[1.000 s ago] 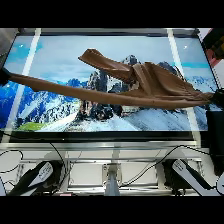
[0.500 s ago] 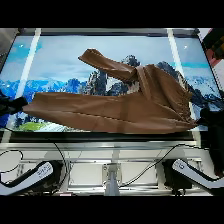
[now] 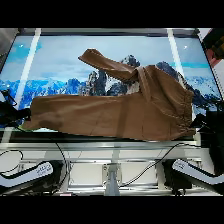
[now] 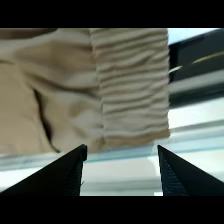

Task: Fold the clothes and pants, and hang the long-sleeved shirts on hangers.

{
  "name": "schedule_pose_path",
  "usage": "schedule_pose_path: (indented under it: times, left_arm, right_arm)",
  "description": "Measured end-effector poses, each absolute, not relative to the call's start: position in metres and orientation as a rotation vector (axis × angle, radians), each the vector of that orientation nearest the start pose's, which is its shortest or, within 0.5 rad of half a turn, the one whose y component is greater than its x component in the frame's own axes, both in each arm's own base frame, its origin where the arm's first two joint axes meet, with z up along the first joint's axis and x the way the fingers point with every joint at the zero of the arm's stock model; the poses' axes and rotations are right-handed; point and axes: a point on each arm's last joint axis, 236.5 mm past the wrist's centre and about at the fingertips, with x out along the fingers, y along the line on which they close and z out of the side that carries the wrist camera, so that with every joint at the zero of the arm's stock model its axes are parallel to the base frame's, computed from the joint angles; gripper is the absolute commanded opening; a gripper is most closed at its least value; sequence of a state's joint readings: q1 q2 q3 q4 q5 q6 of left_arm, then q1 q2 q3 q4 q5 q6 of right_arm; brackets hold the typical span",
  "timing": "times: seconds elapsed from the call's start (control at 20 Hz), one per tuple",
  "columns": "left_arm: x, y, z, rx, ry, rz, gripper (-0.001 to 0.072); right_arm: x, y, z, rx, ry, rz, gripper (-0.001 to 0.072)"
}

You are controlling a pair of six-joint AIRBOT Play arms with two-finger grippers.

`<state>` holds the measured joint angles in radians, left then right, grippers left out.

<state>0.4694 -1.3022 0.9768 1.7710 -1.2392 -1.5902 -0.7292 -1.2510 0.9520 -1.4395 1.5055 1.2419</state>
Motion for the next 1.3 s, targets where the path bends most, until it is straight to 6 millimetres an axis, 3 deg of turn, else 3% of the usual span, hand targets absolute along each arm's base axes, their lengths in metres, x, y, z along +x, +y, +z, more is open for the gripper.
schedule_pose_path:
  times: [0.05,0.15,0.25,0.4,0.45,0.5,0.55,0.7,0.75,0.8,0.9,1.3]
  left_arm:
    - [0.255,0.18,-0.057,-0.184,1.58,0.481,0.0701]
    - [0.254,0.18,-0.057,-0.183,1.588,0.482,0.07]
    - [0.254,0.18,-0.058,-0.181,1.59,0.483,0.07]
    - [0.253,0.18,-0.058,-0.18,1.591,0.484,0.0699]
    - [0.254,0.181,-0.058,-0.18,1.589,0.483,0.0699]
    - [0.255,0.181,-0.058,-0.178,1.584,0.484,0.0699]
    - [0.255,0.181,-0.058,-0.178,1.582,0.484,0.0699]
    - [0.256,0.182,-0.058,-0.176,1.577,0.484,0.0698]
    - [0.257,0.182,-0.058,-0.176,1.576,0.484,0.0699]
    - [0.257,0.182,-0.058,-0.178,1.576,0.483,0.0698]
    - [0.258,0.18,-0.058,-0.188,1.573,0.48,0.0698]
    - [0.262,0.169,-0.06,-0.253,1.561,0.468,0.0698]
  right_arm:
    - [0.206,-0.143,-0.046,0.508,1.647,-0.167,0.0506]
    - [0.224,-0.157,-0.05,0.475,1.56,-0.204,0.0321]
    - [0.25,-0.175,-0.047,0.438,1.444,-0.25,0.0293]
    - [0.288,-0.205,-0.033,0.401,1.301,-0.3,0.0129]
    - [0.299,-0.212,-0.028,0.41,1.268,-0.305,0.0119]
    - [0.31,-0.22,-0.024,0.428,1.242,-0.307,0.0036]
    - [0.319,-0.225,-0.024,0.466,1.23,-0.298,0.0027]
    - [0.327,-0.216,-0.037,0.653,1.275,-0.168,0.0049]
    - [0.326,-0.208,-0.043,0.736,1.299,-0.107,0.0148]
    - [0.324,-0.206,-0.051,0.795,1.315,-0.068,0.0296]
    - [0.321,-0.211,-0.066,0.868,1.32,-0.044,0.0407]
    - [0.313,-0.217,-0.102,0.894,1.356,0.023,0.0415]
